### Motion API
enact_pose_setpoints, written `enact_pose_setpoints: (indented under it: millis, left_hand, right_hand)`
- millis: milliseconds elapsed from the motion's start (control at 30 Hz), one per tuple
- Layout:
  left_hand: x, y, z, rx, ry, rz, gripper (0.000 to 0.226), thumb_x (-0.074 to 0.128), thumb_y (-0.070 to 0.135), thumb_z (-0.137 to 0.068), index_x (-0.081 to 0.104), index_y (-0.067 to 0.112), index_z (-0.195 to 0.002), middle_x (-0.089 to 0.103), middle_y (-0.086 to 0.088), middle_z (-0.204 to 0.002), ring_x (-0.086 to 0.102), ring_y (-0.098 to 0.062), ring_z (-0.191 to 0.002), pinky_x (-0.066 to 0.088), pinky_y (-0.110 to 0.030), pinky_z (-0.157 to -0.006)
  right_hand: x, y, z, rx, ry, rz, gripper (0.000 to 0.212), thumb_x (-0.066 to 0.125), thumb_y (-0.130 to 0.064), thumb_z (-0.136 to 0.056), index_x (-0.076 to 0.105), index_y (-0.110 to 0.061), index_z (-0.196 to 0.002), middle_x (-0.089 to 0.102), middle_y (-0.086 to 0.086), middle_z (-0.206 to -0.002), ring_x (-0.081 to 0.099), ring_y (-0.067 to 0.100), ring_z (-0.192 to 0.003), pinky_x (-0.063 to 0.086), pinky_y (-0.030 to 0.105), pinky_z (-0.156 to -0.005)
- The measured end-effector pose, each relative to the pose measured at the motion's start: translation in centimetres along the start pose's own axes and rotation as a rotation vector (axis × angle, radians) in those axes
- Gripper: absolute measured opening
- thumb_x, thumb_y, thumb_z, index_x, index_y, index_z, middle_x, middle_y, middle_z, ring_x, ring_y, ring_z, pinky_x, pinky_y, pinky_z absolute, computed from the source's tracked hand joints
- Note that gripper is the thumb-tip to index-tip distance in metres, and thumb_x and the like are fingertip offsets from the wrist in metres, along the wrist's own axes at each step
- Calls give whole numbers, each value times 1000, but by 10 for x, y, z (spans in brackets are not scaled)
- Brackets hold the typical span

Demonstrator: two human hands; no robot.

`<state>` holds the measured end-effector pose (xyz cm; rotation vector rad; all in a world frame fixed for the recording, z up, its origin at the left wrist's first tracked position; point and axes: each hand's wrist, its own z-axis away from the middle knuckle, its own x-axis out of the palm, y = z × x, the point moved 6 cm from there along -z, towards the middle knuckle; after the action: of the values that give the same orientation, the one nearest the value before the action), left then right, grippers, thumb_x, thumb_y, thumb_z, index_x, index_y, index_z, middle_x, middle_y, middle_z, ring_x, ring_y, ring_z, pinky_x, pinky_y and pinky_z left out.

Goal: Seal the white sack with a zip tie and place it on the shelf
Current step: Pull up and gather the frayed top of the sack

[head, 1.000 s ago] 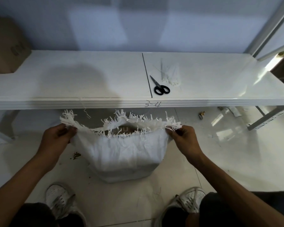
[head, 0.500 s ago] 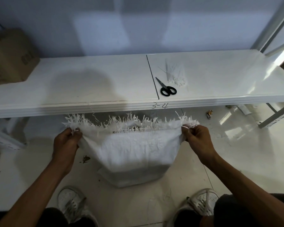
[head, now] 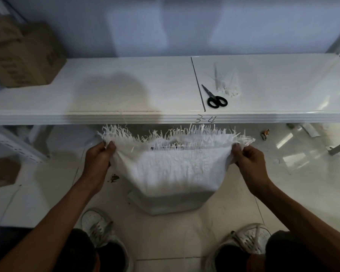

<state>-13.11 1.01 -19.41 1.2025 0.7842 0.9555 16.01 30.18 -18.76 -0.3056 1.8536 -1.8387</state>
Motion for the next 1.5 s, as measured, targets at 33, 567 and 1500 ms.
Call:
enact_pose_setpoints:
  millis: [33, 567, 1500]
  left_hand:
    - [2, 2, -1, -6, 3, 22, 20, 53, 9, -98, 69, 11, -86, 68, -8, -94, 63, -25, -88, 48, -39, -84]
    - [27, 1, 8, -23, 49, 56, 31, 40, 3, -95, 69, 11, -101, 70, -7, -98, 64, -32, -104, 47, -51, -101]
    - [46, 5, 11, 200, -100, -534, 20, 80, 25, -79, 77, 10, -93, 76, 4, -85, 69, 5, -77, 50, -11, -68]
  right_hand:
    - [3, 1, -1, 22, 0, -25, 30, 55, -24, -97, 65, -6, -74, 68, 2, -69, 62, 10, -65, 52, 39, -67]
    - [27, -2, 6, 62, 6, -1, 39, 39, -26, -103, 39, -14, -66, 34, 2, -63, 34, 14, -62, 29, 32, -60]
    - [60, -15, 12, -169, -181, 69, 32, 66, -36, -88, 72, -4, -83, 70, 11, -77, 61, 12, -69, 48, 24, -62]
